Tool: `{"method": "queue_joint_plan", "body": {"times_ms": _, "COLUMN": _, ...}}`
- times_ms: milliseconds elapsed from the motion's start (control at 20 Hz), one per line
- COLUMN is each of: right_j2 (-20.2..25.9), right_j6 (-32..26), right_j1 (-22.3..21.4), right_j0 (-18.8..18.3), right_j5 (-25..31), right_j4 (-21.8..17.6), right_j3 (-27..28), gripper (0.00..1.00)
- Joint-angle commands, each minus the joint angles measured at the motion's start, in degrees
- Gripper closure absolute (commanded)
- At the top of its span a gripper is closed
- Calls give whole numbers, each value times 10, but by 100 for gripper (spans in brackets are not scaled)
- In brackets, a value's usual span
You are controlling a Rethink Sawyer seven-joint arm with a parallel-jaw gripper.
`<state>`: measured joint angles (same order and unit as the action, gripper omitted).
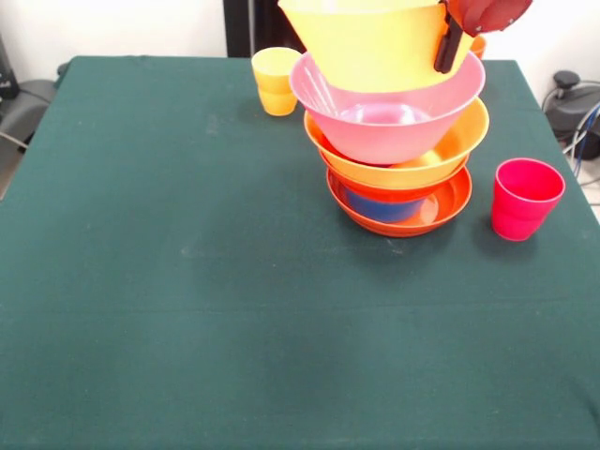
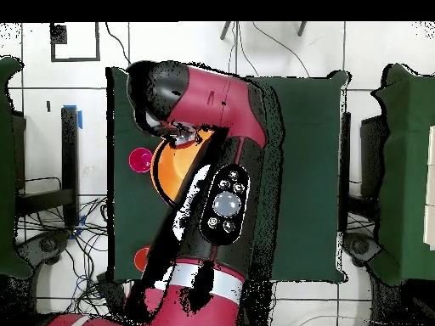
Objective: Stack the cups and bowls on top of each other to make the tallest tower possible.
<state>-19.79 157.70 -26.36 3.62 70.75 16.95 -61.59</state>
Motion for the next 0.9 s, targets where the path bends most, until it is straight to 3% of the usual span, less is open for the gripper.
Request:
{"method": "queue_joint_plan", "body": {"times_ms": 50, "right_j2": 62, "right_j6": -40, "right_j1": 3, "right_j0": -17, "right_j5": -13, "right_j4": -25, "right_j3": 7, "gripper": 100}}
{"method": "queue_joint_plan", "body": {"times_ms": 900, "right_j2": 62, "right_j6": -46, "right_j1": 13, "right_j0": -19, "right_j5": -40, "right_j4": -33, "right_j3": 8, "gripper": 100}}
